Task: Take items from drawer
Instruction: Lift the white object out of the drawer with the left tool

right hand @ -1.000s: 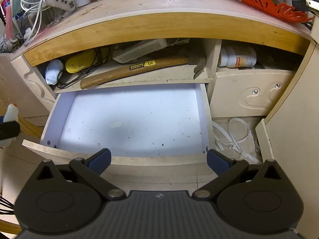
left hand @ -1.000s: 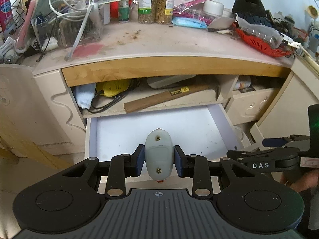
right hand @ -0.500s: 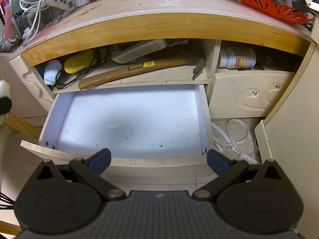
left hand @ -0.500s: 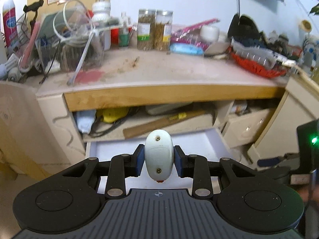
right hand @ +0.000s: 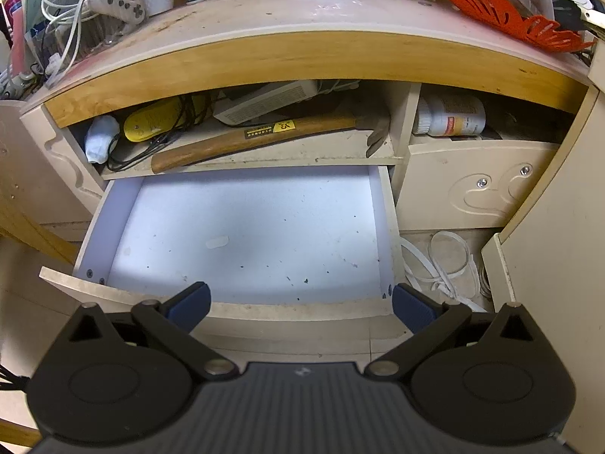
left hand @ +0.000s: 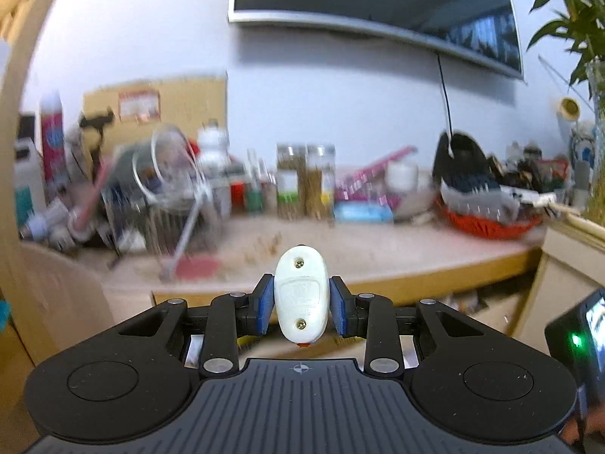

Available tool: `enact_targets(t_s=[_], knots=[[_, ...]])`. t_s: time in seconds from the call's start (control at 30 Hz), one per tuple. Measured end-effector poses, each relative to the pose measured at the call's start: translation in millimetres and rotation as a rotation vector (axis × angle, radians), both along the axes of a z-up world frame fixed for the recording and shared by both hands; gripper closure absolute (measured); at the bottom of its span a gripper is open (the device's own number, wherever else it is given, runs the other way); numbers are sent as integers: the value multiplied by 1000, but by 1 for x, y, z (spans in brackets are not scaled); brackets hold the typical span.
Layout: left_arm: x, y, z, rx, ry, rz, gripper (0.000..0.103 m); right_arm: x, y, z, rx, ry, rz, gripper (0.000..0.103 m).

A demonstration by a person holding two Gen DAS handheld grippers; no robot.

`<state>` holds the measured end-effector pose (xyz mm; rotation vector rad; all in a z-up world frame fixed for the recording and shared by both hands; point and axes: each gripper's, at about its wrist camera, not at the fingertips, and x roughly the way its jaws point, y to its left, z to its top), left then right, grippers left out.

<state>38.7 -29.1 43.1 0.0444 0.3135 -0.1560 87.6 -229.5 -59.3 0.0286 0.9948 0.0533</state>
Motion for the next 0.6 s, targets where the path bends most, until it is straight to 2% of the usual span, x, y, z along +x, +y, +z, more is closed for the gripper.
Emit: enact_targets(t_s=[0.33, 0.6], knots=[[-18, -4, 16, 1, -186, 65, 73, 1, -1, 1, -1, -4, 1, 0], [-24, -2, 21, -8, -260, 119, 73, 1, 0, 1, -2, -4, 3, 0]])
